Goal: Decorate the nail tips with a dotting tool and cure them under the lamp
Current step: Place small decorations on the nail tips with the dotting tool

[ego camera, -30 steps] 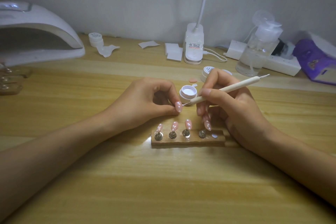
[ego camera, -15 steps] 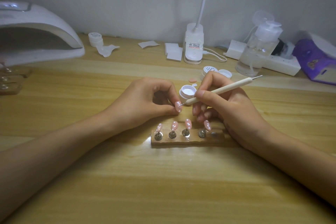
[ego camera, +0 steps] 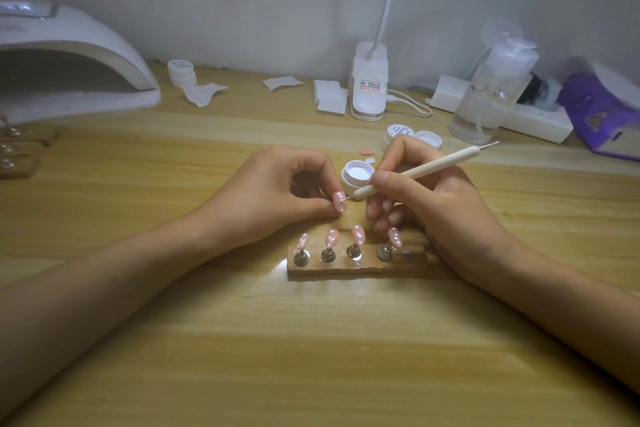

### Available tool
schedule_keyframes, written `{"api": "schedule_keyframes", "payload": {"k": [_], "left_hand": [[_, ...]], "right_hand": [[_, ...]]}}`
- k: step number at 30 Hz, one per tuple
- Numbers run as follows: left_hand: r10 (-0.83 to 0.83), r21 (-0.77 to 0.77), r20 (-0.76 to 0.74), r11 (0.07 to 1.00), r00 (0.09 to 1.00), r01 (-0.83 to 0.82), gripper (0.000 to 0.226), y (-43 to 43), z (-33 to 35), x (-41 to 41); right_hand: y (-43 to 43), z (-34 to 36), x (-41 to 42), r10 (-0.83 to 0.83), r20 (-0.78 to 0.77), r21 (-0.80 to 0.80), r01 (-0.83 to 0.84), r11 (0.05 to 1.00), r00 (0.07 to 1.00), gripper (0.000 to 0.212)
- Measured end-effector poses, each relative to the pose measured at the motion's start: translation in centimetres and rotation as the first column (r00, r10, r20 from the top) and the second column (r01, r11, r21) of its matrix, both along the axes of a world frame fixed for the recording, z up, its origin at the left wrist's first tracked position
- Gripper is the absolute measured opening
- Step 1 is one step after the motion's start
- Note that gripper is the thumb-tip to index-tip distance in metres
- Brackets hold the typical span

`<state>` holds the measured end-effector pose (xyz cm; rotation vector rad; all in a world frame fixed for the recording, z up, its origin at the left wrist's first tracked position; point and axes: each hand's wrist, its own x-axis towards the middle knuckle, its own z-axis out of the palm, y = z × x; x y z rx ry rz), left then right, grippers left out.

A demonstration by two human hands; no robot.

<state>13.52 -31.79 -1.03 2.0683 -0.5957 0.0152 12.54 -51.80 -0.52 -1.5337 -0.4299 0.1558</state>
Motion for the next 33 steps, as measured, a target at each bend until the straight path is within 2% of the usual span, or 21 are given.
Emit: {"api": "schedule_keyframes", "payload": {"k": [17,33], "left_hand": [[-0.011,-0.007,-0.011,1.000,1.000,0.011,0.016,0.00,-0.05,-0.02],[-0.006,-0.012,-0.006,1.000,1.000,0.006,0.016,-0.03,-0.01,-0.07]], "right_hand": [[-0.05,0.12,-0.09,-0.007,0.019,0.066,0.006,0.998,1.000,0.017],[-0.01,-0.03,-0.04,0.002,0.016,0.001,-0.002,1.000,1.000,0.015]]}}
